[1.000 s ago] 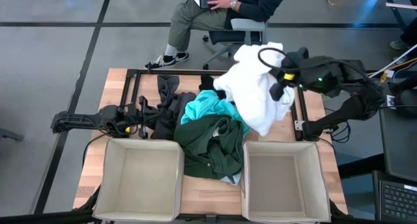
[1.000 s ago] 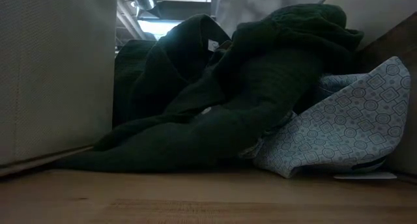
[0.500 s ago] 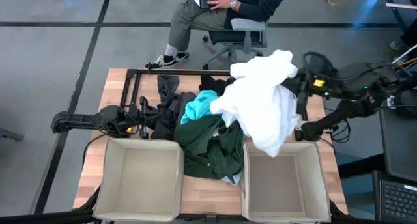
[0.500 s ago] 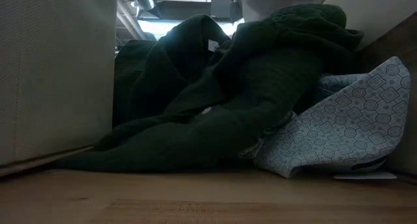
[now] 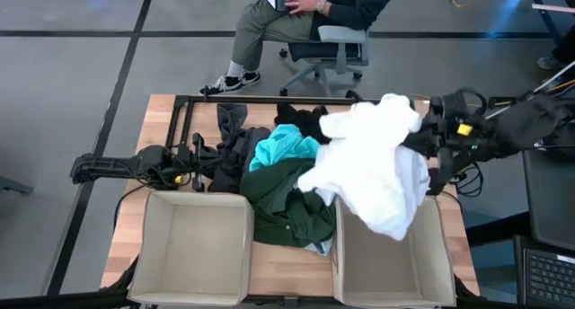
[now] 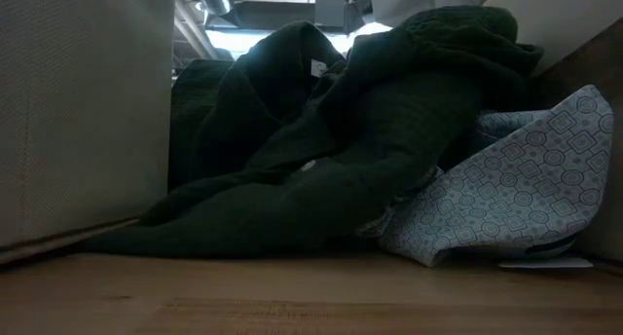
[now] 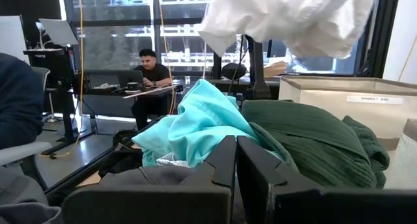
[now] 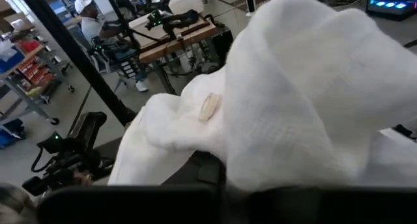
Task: Sort clothes
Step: Put the white long sleeve into the right brown laundry organizer
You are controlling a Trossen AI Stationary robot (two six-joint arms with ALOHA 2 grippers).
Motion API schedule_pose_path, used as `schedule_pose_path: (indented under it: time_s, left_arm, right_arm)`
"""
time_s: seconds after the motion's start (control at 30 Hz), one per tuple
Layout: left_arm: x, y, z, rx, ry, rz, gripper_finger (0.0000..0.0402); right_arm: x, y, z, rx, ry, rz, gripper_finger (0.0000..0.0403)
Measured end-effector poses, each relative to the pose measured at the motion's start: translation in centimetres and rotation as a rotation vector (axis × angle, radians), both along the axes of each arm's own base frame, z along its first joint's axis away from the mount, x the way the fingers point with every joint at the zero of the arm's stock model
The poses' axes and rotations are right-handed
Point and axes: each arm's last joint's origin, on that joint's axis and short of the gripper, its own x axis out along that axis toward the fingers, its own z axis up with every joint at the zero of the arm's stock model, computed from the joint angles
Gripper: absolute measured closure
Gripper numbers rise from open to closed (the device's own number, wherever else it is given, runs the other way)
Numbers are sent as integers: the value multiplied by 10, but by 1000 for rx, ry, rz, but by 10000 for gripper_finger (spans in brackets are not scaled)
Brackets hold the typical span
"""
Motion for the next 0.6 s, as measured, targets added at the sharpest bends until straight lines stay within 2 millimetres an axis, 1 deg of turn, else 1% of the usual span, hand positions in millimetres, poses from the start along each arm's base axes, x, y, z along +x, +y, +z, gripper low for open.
schedule_pose_path:
  time_s: [0.2, 0.6]
  left_arm:
    - [0, 0, 0, -4, -1, 0, 396]
    - [0, 0, 0, -24, -7, -3, 396]
  right_arm:
    - [4, 27, -6, 6, 11, 16, 373]
    - [-12, 85, -28, 25, 22, -21, 373]
